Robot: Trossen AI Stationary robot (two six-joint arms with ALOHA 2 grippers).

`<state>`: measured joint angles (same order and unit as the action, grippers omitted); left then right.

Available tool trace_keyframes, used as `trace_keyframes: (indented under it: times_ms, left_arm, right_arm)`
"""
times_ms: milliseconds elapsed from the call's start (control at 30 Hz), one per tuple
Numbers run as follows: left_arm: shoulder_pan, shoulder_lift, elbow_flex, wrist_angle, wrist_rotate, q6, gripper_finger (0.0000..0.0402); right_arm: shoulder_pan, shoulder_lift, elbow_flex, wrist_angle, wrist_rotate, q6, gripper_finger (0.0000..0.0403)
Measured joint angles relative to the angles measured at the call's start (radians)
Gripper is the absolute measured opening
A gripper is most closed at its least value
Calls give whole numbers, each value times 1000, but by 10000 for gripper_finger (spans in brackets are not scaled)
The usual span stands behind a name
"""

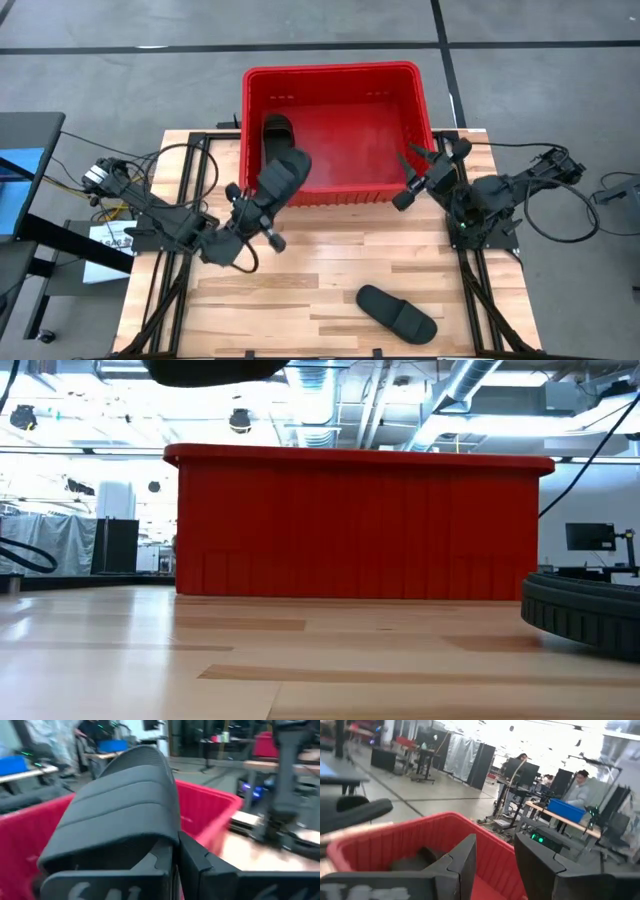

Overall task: Pick and place slides into bin
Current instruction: Put the black slide into the red bin

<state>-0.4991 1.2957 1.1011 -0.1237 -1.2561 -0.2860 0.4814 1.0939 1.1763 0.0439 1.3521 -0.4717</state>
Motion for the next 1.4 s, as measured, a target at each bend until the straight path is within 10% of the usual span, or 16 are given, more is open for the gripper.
trace_keyframes:
  times_ms: [367,500,700,1400]
  left_arm:
    - [202,102,3,297,33,433,0]
    - [260,152,58,323,107,565,0]
    - [325,162,124,324,257,679,0]
    - [388,161,152,181,362,869,0]
  right_arm:
    - [-13,26,155,75,-123,6,125]
    - [-38,83,338,-246,-239,194,123]
    - [-228,241,682,-864,-718,590,107]
    - [-489,605,1064,-1241,-882,598,163]
